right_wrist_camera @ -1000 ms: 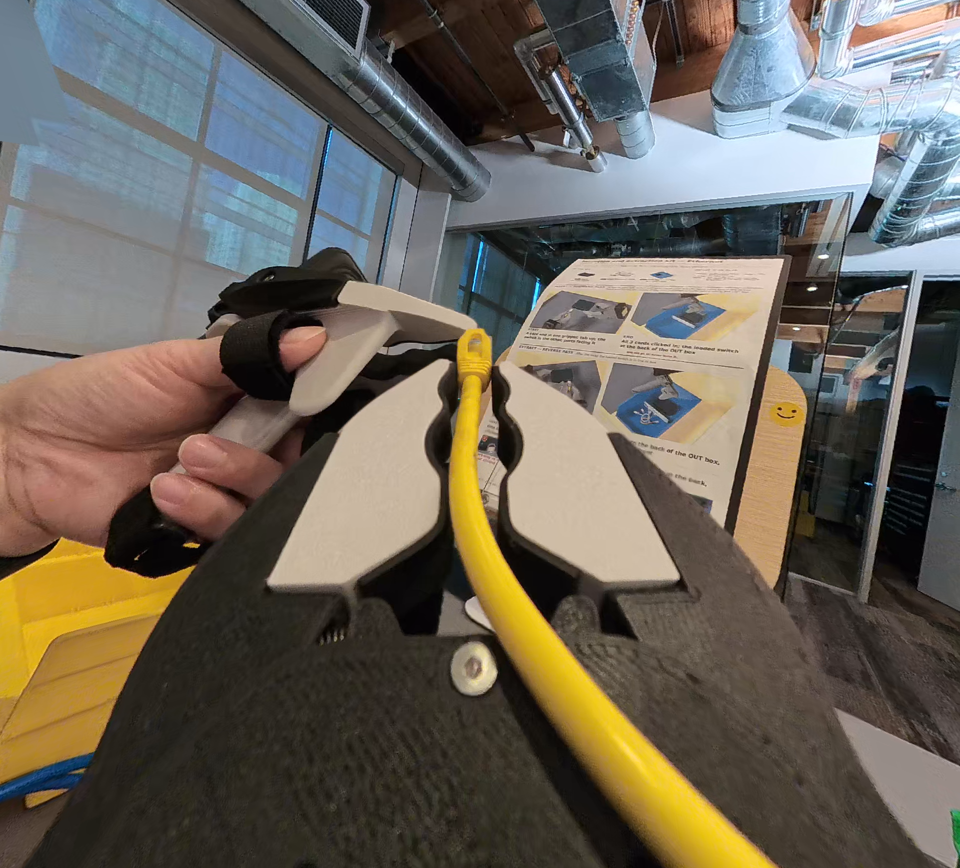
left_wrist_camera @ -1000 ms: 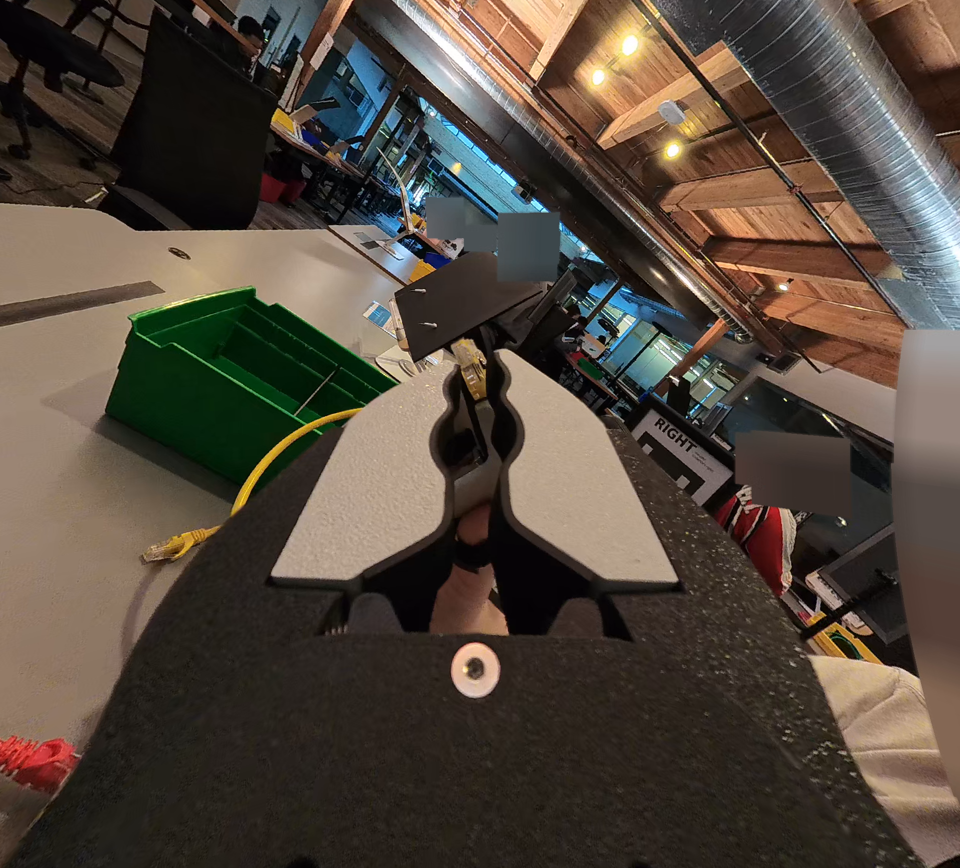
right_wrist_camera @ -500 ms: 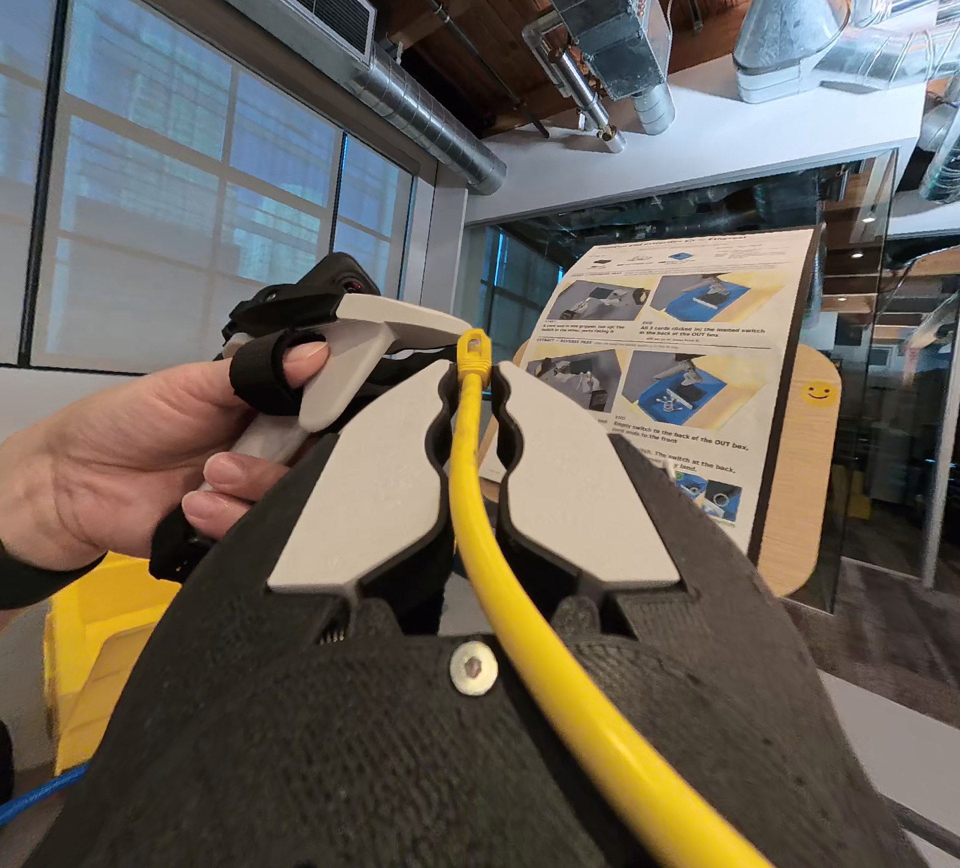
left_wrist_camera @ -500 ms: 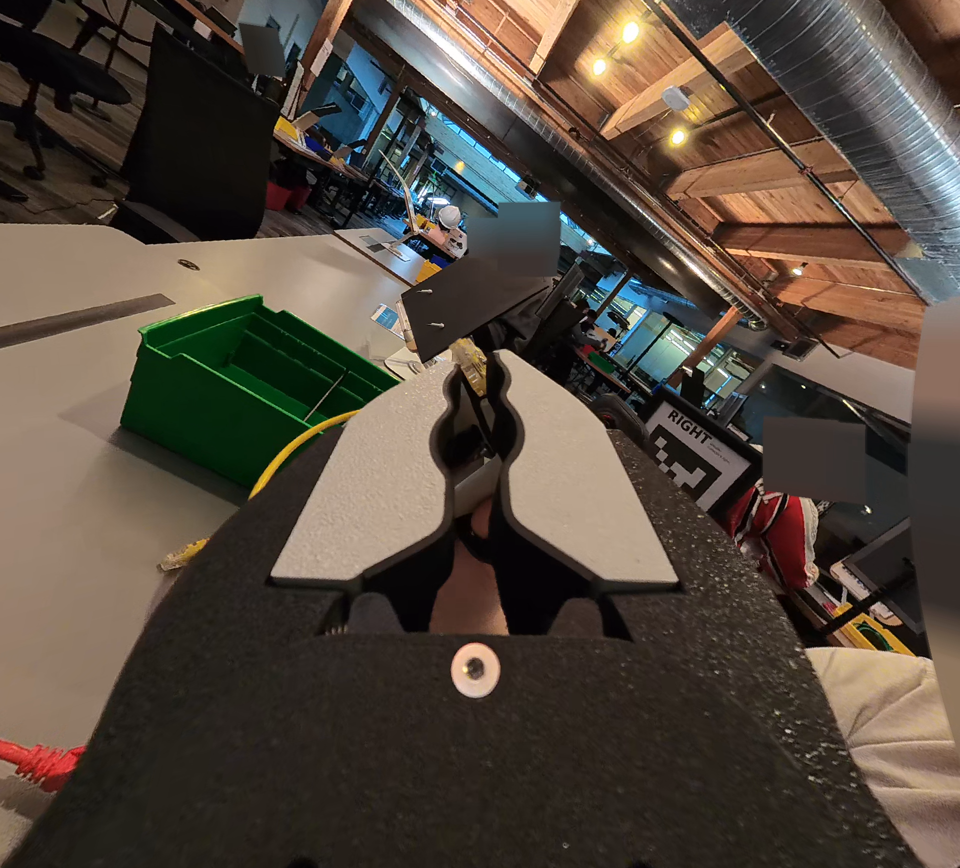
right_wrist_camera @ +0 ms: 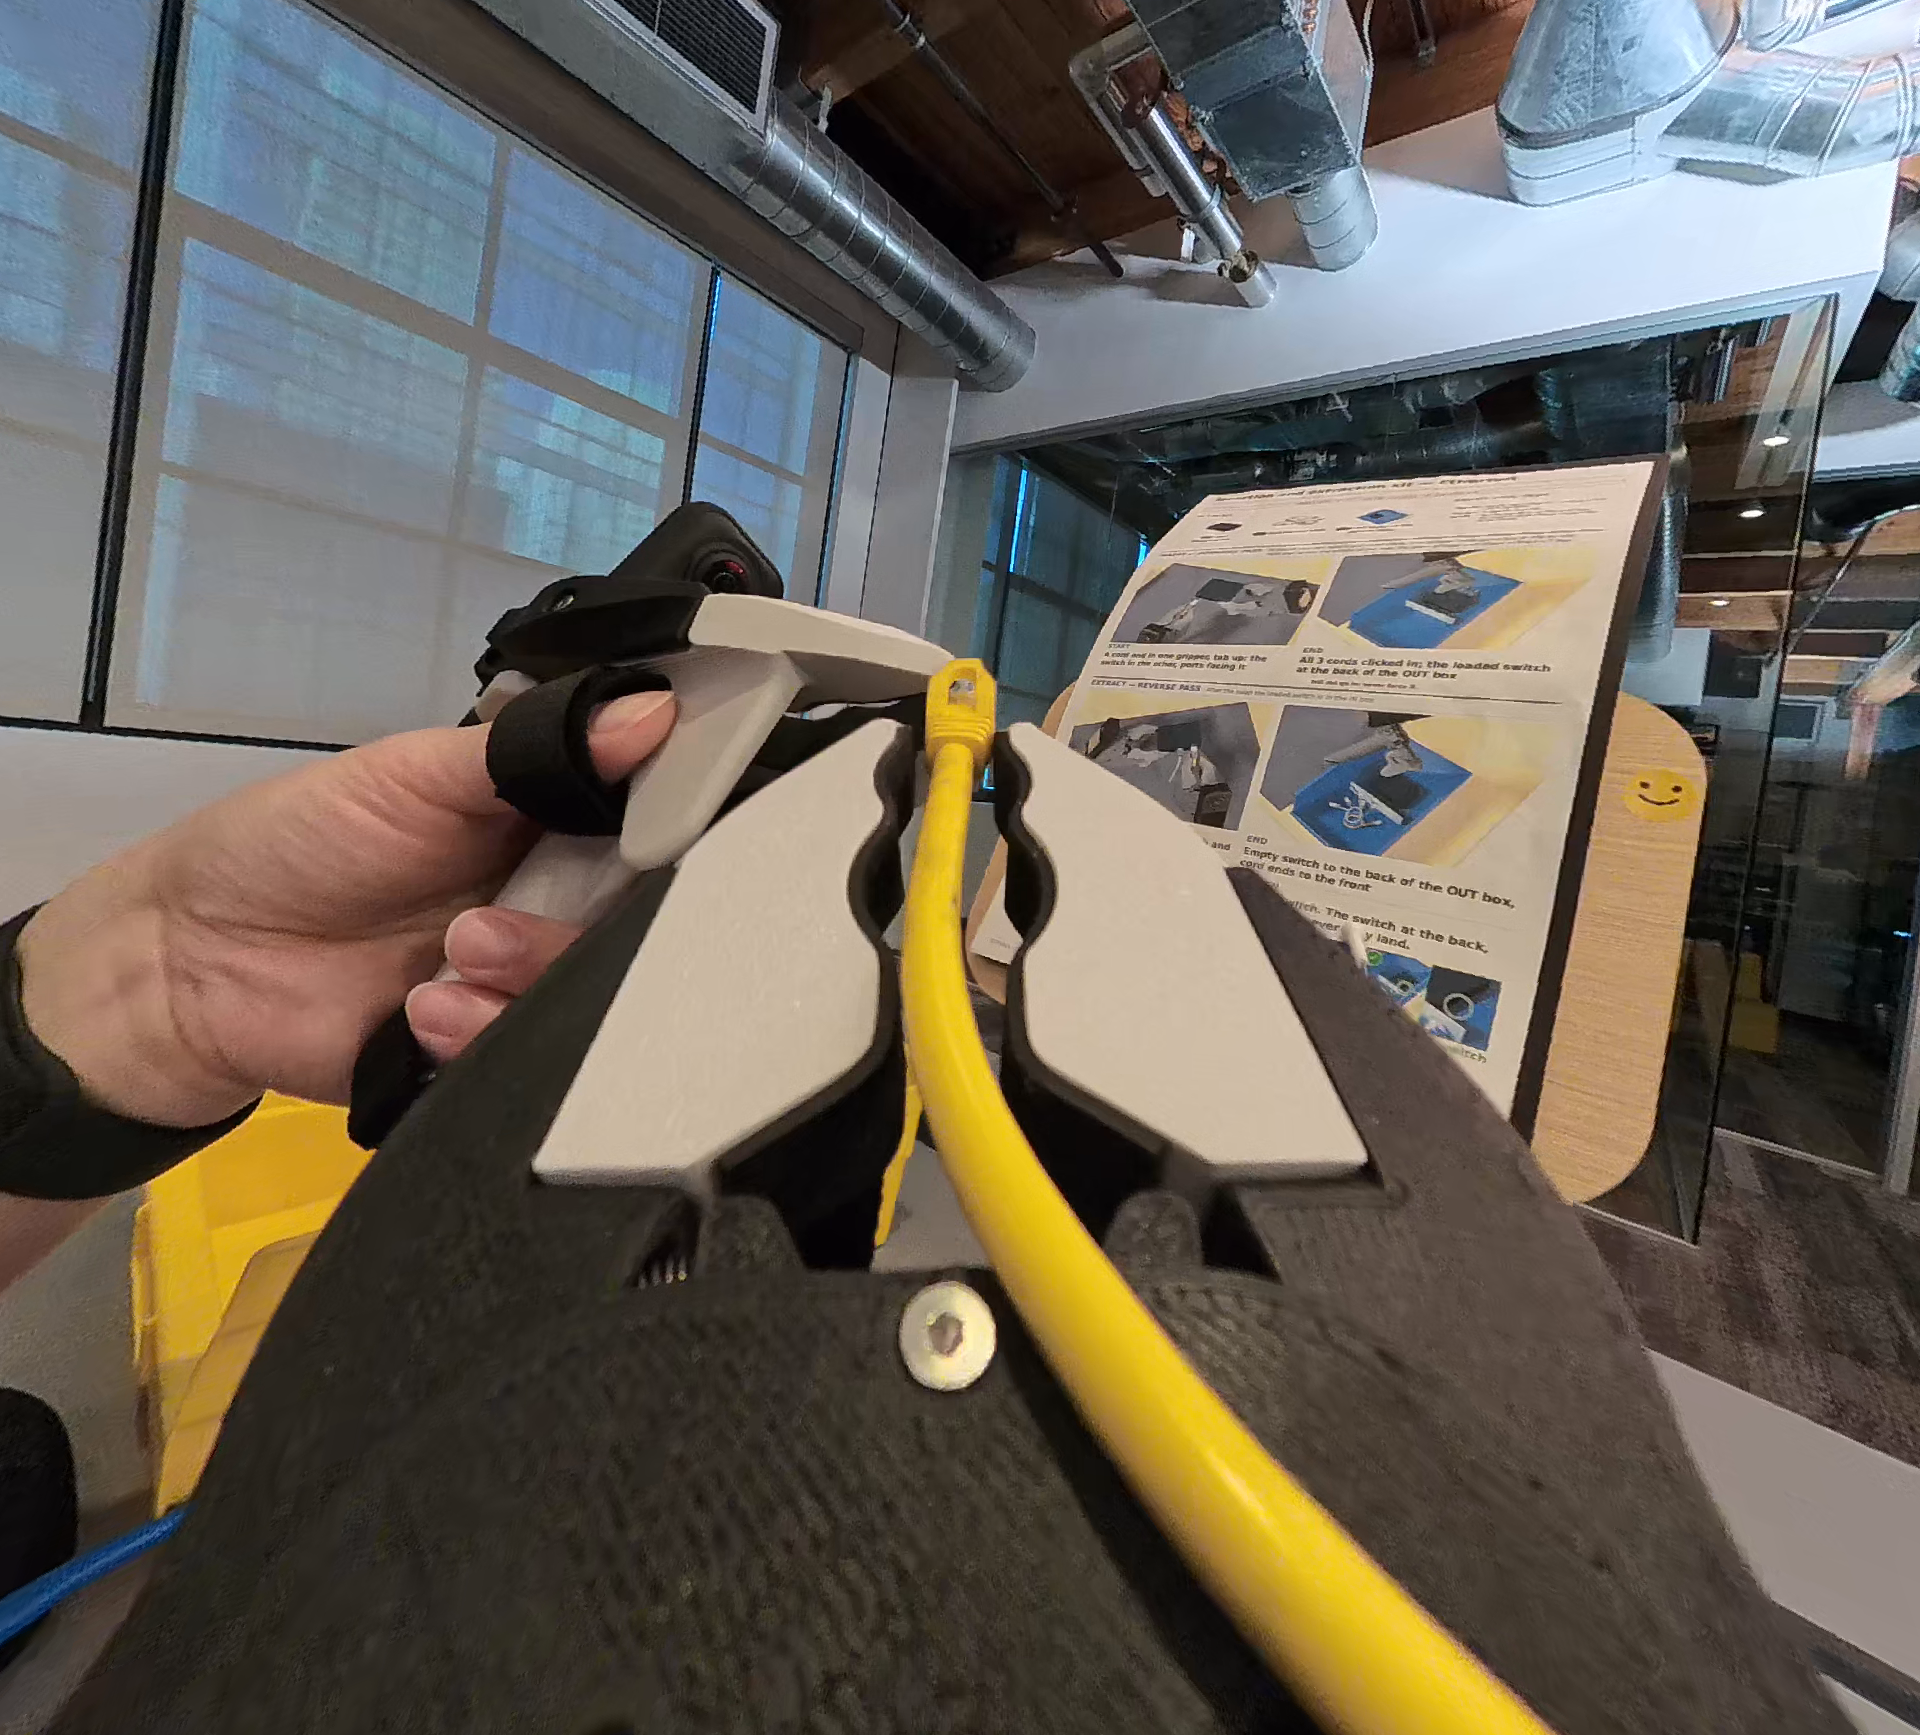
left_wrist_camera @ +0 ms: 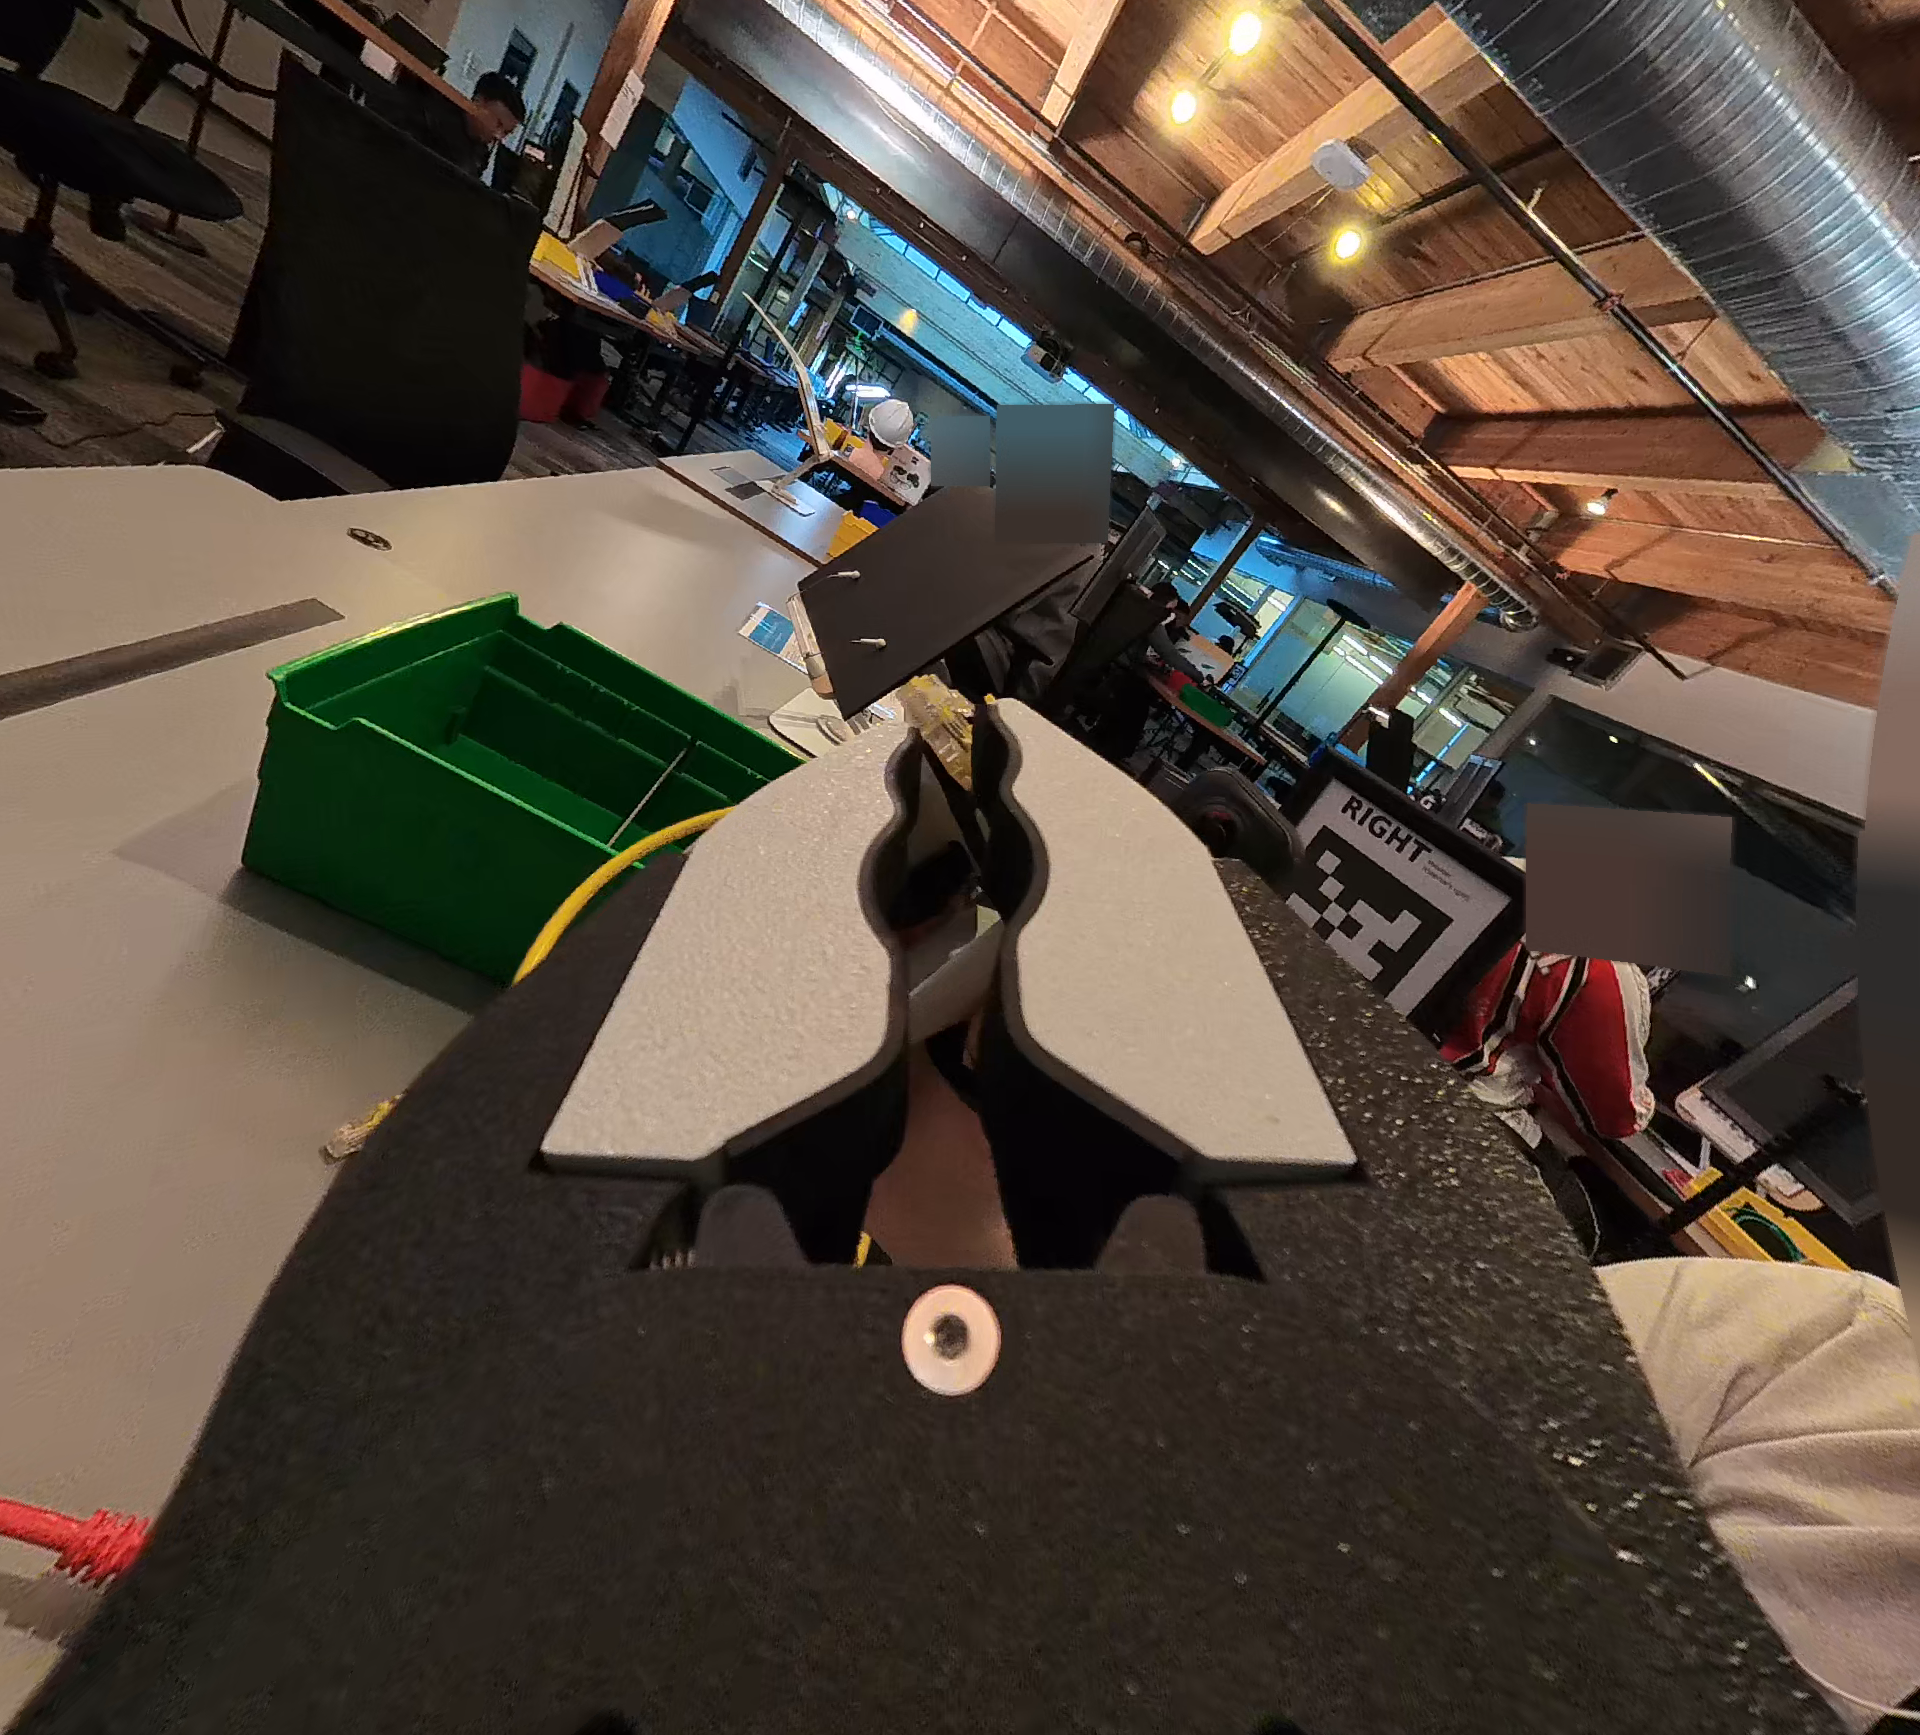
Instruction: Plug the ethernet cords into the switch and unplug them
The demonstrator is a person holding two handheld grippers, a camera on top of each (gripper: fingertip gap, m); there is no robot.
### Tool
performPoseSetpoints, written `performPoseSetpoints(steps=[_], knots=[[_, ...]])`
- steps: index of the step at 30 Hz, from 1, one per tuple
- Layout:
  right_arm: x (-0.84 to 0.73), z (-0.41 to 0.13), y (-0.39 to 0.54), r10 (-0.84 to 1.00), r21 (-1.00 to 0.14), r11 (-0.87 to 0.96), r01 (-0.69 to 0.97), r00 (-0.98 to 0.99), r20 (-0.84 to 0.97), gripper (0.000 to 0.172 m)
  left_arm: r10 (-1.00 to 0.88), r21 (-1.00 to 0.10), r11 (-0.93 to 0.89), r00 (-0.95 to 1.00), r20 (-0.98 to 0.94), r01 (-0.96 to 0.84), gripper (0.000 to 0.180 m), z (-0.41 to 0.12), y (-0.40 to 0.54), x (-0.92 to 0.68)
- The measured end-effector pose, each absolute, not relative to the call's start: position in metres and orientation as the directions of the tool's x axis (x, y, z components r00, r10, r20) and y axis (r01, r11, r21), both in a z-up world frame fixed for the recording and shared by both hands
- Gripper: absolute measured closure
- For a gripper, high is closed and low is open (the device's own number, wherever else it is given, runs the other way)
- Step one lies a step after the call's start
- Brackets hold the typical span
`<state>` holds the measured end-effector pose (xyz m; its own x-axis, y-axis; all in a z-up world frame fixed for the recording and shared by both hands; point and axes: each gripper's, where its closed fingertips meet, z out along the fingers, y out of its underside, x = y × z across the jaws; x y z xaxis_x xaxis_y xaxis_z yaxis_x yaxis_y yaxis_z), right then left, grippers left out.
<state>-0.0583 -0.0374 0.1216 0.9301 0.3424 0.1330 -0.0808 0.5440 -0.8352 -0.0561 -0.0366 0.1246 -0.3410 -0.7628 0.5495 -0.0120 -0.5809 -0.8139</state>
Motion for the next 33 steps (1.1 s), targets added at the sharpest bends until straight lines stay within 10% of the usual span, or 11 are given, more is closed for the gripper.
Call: performPoseSetpoints(steps=[33], knots=[[-0.0536,0.1233,-0.0419,0.43,-0.839,0.51,-0.191,0.901,0.057,0.158,-0.793,-0.846,-0.533,-0.347,0.501,-0.001,0.172,0.1243,-0.042,-0.0533]])
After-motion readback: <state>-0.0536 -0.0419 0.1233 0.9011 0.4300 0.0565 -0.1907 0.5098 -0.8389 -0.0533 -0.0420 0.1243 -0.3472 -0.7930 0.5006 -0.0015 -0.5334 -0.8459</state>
